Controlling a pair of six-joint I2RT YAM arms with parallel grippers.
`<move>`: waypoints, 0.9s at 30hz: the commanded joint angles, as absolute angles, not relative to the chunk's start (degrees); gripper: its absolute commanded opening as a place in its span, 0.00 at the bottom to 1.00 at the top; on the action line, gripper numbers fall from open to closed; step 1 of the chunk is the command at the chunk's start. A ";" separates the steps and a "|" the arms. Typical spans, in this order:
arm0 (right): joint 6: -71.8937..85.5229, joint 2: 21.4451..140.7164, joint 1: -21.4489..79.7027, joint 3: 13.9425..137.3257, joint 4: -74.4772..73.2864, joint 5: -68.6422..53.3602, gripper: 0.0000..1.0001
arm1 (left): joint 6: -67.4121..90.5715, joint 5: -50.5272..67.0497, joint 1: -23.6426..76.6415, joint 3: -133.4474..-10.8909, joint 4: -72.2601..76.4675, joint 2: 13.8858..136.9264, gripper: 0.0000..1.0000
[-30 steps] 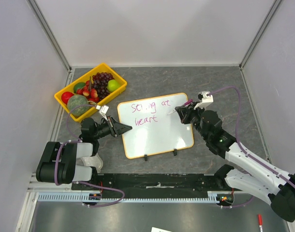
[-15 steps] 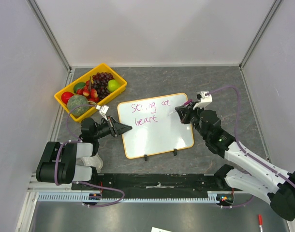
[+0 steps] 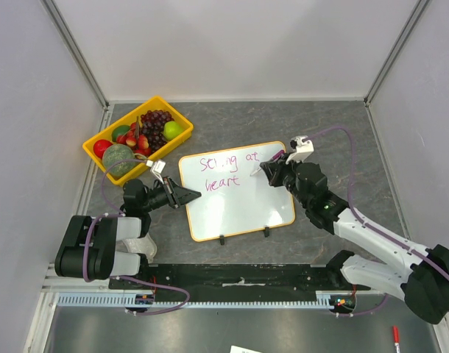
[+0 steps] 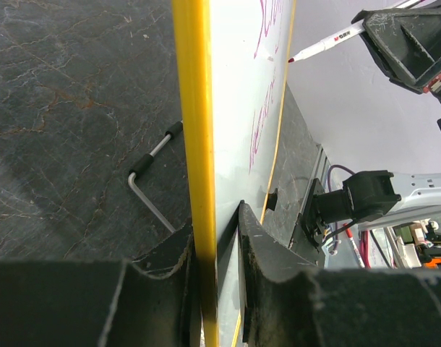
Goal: Write a sentence on the whiteboard
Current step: Pick up the sentence from the whiteboard.
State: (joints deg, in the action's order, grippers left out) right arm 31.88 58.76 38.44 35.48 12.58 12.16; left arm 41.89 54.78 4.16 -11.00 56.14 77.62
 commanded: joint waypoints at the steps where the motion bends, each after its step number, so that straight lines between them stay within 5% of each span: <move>1: 32.43 60.38 38.32 38.05 16.78 11.25 0.00 | 37.35 53.52 4.39 -11.78 55.72 78.57 0.02; 27: 32.96 61.52 38.32 35.25 16.61 6.86 0.00 | 37.18 53.53 4.40 -11.87 55.72 78.66 0.02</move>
